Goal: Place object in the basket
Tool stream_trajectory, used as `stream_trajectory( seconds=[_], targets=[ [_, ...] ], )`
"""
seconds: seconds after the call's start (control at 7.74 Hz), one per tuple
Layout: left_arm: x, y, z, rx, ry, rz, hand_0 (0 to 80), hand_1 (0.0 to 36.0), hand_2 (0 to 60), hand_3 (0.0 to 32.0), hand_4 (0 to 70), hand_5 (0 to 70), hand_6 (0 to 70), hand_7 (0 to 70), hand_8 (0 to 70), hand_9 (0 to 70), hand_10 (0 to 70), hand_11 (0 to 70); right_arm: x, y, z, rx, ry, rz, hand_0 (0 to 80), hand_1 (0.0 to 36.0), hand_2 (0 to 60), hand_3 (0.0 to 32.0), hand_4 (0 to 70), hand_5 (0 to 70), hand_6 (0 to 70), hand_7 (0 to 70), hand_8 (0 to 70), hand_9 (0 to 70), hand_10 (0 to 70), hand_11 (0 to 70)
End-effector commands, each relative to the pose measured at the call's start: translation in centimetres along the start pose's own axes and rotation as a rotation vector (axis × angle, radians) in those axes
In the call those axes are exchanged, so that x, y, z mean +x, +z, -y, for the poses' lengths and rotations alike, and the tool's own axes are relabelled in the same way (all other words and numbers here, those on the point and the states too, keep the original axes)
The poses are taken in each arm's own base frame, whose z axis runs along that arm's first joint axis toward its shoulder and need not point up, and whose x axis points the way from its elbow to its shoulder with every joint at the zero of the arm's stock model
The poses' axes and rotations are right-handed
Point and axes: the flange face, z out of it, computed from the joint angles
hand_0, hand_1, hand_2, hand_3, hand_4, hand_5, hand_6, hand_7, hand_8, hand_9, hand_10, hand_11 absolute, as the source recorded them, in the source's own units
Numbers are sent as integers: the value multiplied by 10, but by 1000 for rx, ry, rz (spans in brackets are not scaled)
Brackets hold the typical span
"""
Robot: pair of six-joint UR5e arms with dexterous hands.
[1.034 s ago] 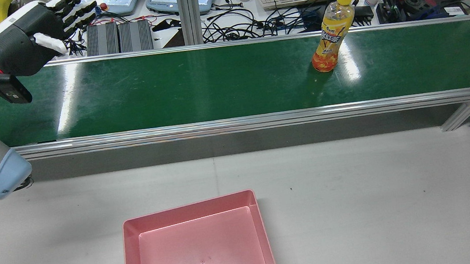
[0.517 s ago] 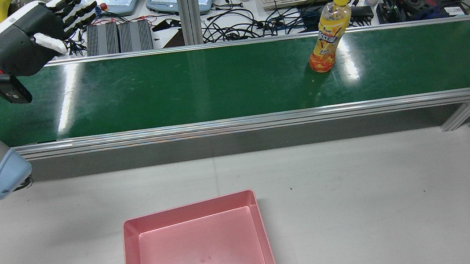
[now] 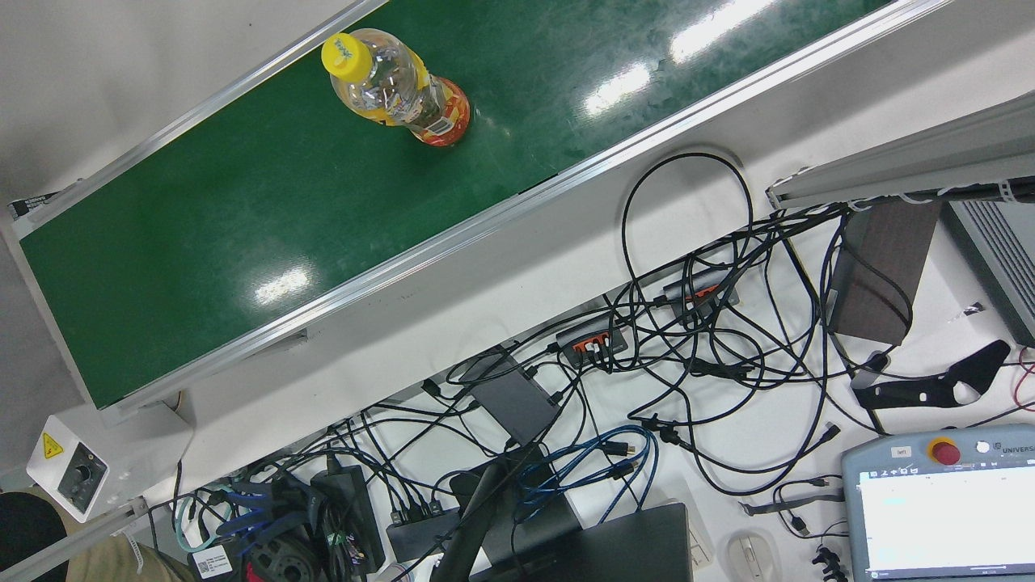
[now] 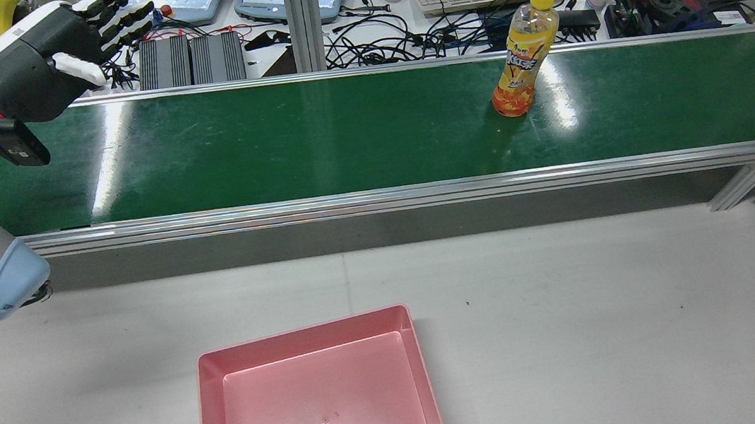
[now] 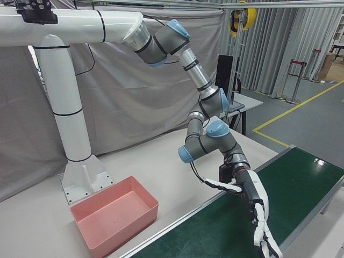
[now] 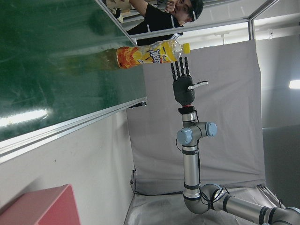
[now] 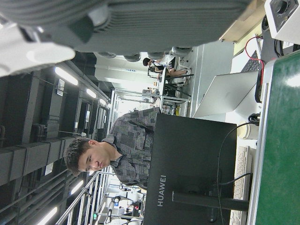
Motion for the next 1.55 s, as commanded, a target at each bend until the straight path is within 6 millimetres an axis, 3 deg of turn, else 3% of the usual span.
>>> stream_trajectory(
  seconds=[0.0,0.13,0.78,1.16,1.42],
  targets=[
    [-1,-2,3,6,0,2,517,35,0,24,134,138,7,0,59,62,60,97,0,0,2,4,-1,0,0,0,0,0,0,0,0,0,0,0,0,0],
    [-3,-3,5,9,1,5,514,56,0,24,136,126,6,0,55,57,59,98,0,0,2,3,0,0,0,0,0,0,0,0,0,0,0,0,0,0],
    [-4,-3,4,-1,-2,1,524,80,0,52,120,98,0,0,40,40,62,104,0,0,1,1,0,0,0,0,0,0,0,0,0,0,0,0,0,0],
    [-4,-3,6,-7,-2,0,519,82,0,40,128,76,0,0,59,62,34,62,0,0,1,3,0,0,0,0,0,0,0,0,0,0,0,0,0,0],
    [-7,-2,6,-8,-2,2,520,92,0,30,129,92,1,0,65,70,39,70,0,0,1,3,0,0,0,0,0,0,0,0,0,0,0,0,0,0]
  ],
)
